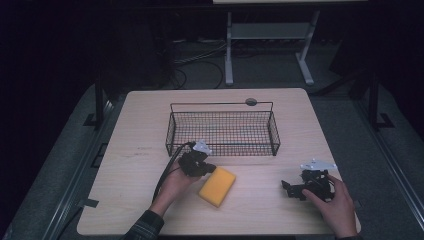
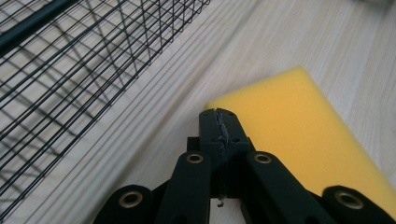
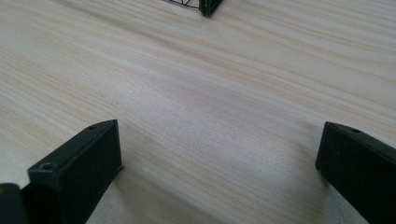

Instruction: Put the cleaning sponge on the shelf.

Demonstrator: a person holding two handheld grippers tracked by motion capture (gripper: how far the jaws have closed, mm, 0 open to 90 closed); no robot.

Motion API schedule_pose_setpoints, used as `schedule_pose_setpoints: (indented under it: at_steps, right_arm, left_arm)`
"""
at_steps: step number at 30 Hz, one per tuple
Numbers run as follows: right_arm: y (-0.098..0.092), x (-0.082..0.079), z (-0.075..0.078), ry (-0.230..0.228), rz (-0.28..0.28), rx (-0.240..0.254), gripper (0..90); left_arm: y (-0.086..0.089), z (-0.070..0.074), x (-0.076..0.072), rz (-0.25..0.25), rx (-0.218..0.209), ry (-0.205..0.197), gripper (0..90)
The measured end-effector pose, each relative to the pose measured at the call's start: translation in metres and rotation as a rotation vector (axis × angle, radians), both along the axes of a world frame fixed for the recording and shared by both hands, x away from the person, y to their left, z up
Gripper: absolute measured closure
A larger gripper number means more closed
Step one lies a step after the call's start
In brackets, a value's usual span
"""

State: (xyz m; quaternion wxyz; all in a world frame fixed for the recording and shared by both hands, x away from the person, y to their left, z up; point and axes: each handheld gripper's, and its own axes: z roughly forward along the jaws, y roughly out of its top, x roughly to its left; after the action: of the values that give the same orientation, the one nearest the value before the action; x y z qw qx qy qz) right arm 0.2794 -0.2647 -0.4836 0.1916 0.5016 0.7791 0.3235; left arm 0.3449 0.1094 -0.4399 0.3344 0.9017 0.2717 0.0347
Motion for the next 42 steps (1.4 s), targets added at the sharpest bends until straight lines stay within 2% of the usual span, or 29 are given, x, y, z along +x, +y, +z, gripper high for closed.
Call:
schedule_pose_setpoints:
  at_steps: [26,32,36,42]
  right_arm:
    - [0.000,0.000,0.000,0.000,0.000,0.000,0.0]
    - [0.000,0.000,0.000,0.000,0.000,0.000,0.0]
    - [0.000,0.000,0.000,0.000,0.000,-0.001,0.0]
    - [0.000,0.000,0.000,0.000,0.000,0.000,0.0]
  left_arm:
    - [-0.041,-0.005,-0.004,-0.088,0.000,0.013,89.8]
    - [-0.037,-0.001,-0.004,-0.086,0.015,0.011,89.8]
    - [-0.030,0.002,-0.004,-0.070,0.000,0.012,89.2]
    - [-0.019,0.011,-0.004,-0.048,-0.010,0.012,75.1]
